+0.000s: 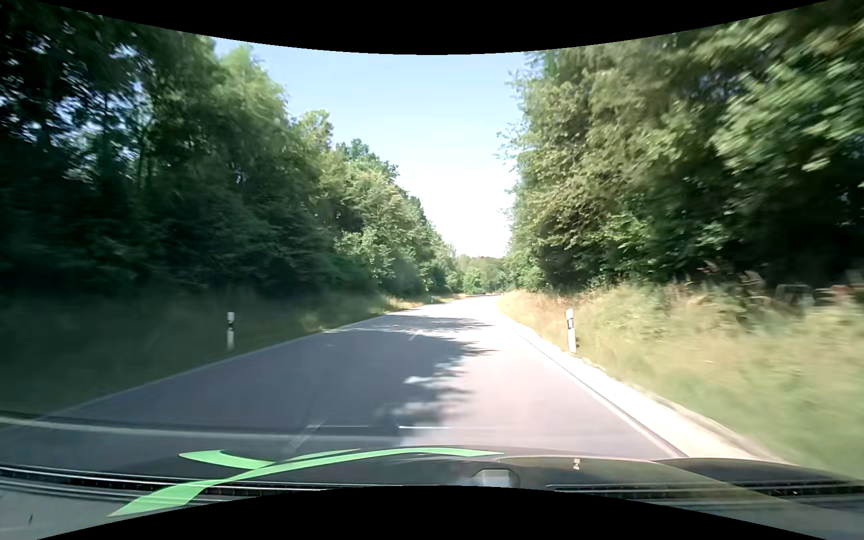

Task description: Follow the waypoints while adhering to traffic rules and regulations

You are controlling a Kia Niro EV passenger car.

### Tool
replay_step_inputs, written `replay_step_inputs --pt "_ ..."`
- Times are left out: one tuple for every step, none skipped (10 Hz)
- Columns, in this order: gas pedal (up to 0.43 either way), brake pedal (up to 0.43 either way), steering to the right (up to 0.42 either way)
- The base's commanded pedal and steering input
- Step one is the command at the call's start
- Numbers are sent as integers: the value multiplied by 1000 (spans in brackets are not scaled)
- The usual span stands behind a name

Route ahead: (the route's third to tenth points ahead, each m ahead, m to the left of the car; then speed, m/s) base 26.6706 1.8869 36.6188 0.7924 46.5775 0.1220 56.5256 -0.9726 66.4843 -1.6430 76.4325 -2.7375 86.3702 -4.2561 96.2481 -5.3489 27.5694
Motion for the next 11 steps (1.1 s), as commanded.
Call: replay_step_inputs --pt "189 0 7" --pt "189 0 7" --pt "189 0 7" --pt "189 0 8" --pt "189 0 8" --pt "189 0 7" --pt "189 0 7" --pt "189 0 8" --pt "189 0 8" --pt "189 0 8" --pt "189 0 7"
